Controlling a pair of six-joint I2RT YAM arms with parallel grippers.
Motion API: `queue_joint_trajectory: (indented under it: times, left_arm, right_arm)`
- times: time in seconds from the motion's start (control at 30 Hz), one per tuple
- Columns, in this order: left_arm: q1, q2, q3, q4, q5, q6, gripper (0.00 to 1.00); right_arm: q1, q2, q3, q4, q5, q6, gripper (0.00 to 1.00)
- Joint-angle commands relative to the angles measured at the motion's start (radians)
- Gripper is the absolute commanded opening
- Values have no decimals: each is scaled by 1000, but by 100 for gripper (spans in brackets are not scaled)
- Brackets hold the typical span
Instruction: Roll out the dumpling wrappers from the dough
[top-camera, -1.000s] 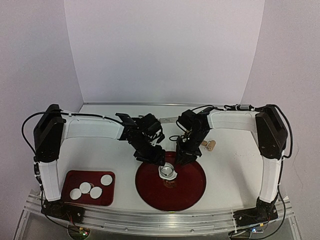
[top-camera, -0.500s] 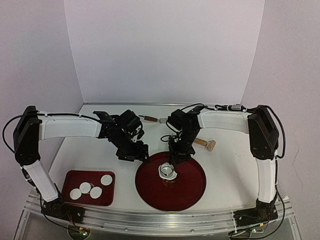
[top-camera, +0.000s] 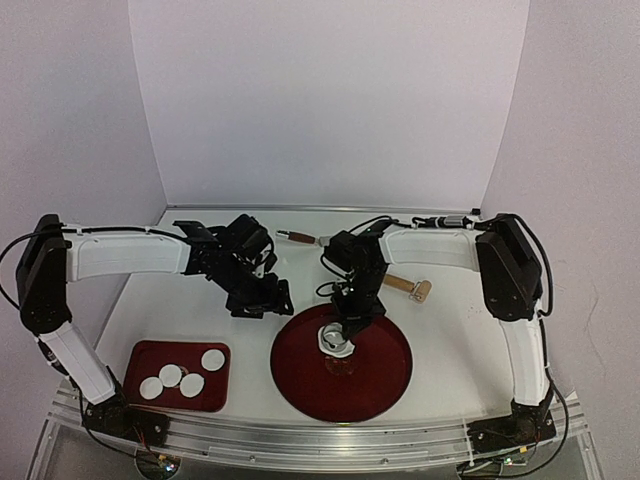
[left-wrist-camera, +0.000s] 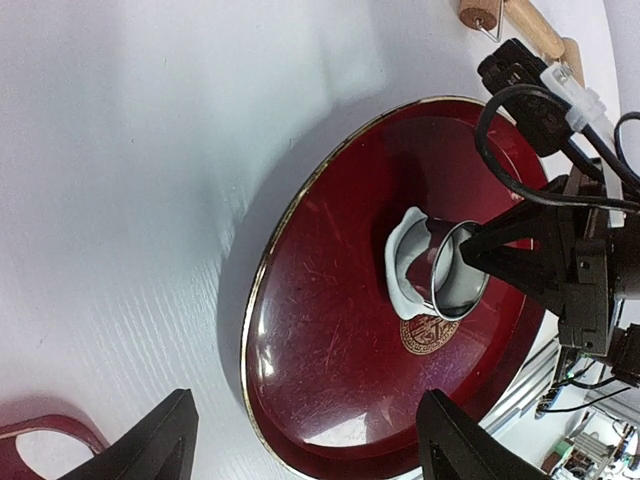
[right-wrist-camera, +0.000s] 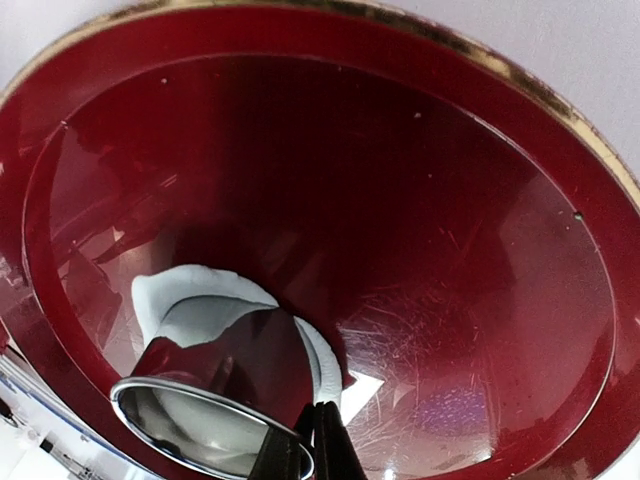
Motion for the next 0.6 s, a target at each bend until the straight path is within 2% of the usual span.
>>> queue_joint_trajectory:
  times: [0.0, 0.33, 0.47, 0.57]
  left_arm:
    - [28, 51, 37, 59, 68, -39, 77]
    - [39, 201, 111, 228, 301, -74, 67]
    - [39, 258, 131, 241, 359, -73, 54]
    - [38, 293, 143, 251, 395, -73, 50]
  right_arm:
    - [20, -9, 45, -37, 71, -7, 0]
    - [55, -137, -46, -26, 184, -50, 0]
    - [57, -171, -90, 13, 153, -67, 0]
    - [59, -181, -106, 24, 141, -68, 0]
